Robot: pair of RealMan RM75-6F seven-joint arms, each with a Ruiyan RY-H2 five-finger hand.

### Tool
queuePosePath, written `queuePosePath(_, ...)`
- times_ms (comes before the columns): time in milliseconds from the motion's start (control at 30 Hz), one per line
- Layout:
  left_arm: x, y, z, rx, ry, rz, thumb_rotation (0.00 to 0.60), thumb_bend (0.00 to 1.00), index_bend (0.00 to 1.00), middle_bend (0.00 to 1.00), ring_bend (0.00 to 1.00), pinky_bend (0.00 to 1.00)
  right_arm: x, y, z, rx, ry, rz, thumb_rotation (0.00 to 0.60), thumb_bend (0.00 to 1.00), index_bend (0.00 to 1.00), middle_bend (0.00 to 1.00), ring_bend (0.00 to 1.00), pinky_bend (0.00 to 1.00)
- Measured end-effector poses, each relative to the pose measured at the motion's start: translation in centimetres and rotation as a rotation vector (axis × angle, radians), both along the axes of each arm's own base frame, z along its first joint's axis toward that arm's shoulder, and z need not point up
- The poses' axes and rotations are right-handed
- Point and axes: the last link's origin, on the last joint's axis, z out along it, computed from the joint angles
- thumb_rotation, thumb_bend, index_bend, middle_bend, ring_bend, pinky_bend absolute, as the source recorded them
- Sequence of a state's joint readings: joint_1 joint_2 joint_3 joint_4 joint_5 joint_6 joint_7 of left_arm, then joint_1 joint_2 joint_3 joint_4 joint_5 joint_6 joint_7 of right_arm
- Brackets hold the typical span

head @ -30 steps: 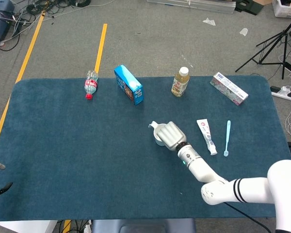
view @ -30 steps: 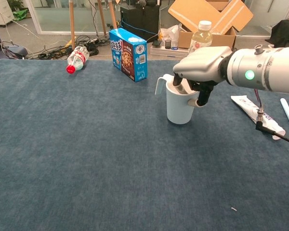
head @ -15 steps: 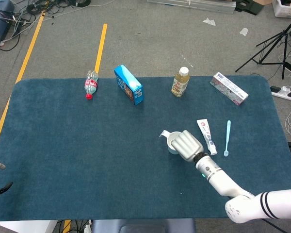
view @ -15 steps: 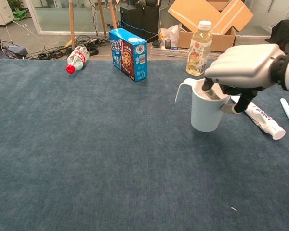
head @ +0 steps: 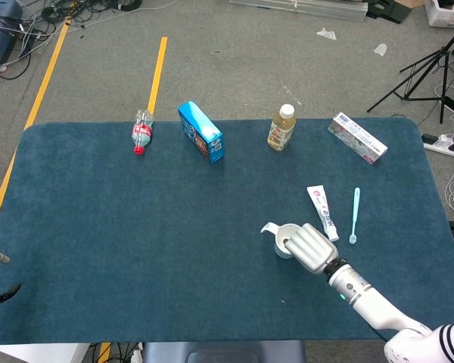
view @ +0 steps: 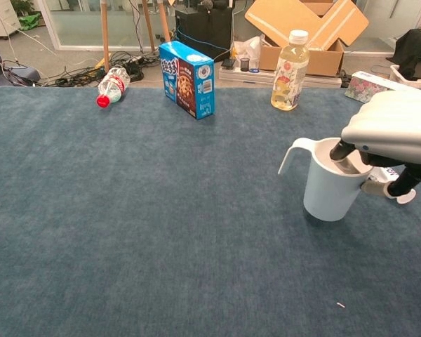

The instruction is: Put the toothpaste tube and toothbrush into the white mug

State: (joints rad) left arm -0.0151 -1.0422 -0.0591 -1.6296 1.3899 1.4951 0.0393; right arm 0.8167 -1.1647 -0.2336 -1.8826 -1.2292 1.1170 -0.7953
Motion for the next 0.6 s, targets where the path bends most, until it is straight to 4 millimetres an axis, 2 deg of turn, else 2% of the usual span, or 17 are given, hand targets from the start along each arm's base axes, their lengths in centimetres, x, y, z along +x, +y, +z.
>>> queuePosePath(267, -0.1, 0.0, -0.1, -0.002, 0.0, 0.003, 0.6, 0.0, 0.43, 0.4, 0.31, 0.35, -2.0, -0.1, -0.1, 0.003, -0.005, -0.032, 0.6, 0.31, 0.66, 1.0, 1.0, 1.0)
queuePosePath(600, -0.1, 0.1, -0.4, -0.015, 0.003, 0.006, 0.6, 0.0, 0.43, 0.4, 0.31, 0.35, -3.5, 0.0, 0.1, 0.003, -0.011, -0.061, 0.6, 0.31, 0.66, 1.0, 1.0, 1.0)
